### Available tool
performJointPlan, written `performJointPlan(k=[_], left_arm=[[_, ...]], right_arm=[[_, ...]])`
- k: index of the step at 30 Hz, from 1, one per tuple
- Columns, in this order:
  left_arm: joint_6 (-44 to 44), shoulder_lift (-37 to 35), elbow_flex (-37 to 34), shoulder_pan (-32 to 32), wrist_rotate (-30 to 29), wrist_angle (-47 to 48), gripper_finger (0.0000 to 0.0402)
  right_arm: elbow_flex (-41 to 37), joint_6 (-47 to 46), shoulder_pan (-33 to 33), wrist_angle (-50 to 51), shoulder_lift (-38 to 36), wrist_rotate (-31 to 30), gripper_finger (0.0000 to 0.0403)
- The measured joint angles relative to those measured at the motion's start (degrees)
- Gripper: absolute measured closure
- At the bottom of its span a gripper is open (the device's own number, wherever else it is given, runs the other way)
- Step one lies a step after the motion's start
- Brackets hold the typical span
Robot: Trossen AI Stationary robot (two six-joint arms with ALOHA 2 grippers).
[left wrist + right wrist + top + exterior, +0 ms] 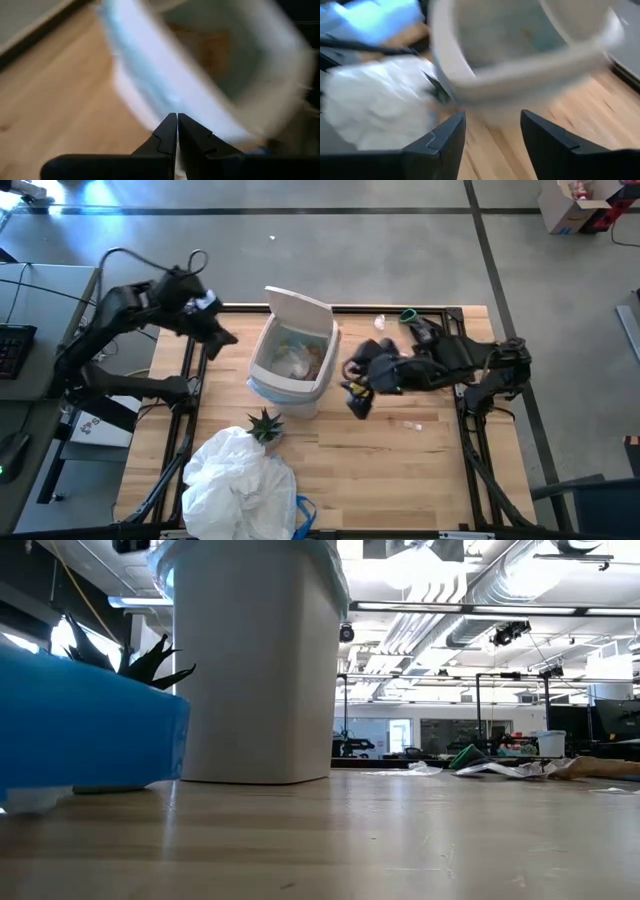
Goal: Place trash/remove bag and relplace
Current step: Put the transparent plastic into the trash bin
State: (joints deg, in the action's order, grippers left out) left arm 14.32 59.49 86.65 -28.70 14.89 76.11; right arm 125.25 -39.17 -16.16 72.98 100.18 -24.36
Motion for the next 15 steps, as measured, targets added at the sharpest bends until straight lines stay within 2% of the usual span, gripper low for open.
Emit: performJointPlan(k=[3, 6, 12, 15], left_arm=[[0.3, -3.4, 0.0, 2.8, 8.2, -3.3, 0.0402], [3.5, -5.0, 0.0, 6.8, 14.2, -10.8, 0.0402], [7.9, -1.7, 0.1, 15.5, 16.4, -30.4, 0.0402], [7.7, 1.1, 0.2, 18.3, 16.4, -34.9, 0.0402]], right_arm=[[0.0, -6.4, -2.2, 9.9, -0.5, -1.6, 0.0235], [-0.6, -11.8, -4.0, 17.1, -0.5, -2.3, 0.0241], [-4.4, -15.7, -5.4, 17.0, -0.8, -1.4, 0.0245], [-8.6, -18.2, -6.3, 16.9, -1.7, -0.3, 0.0245]])
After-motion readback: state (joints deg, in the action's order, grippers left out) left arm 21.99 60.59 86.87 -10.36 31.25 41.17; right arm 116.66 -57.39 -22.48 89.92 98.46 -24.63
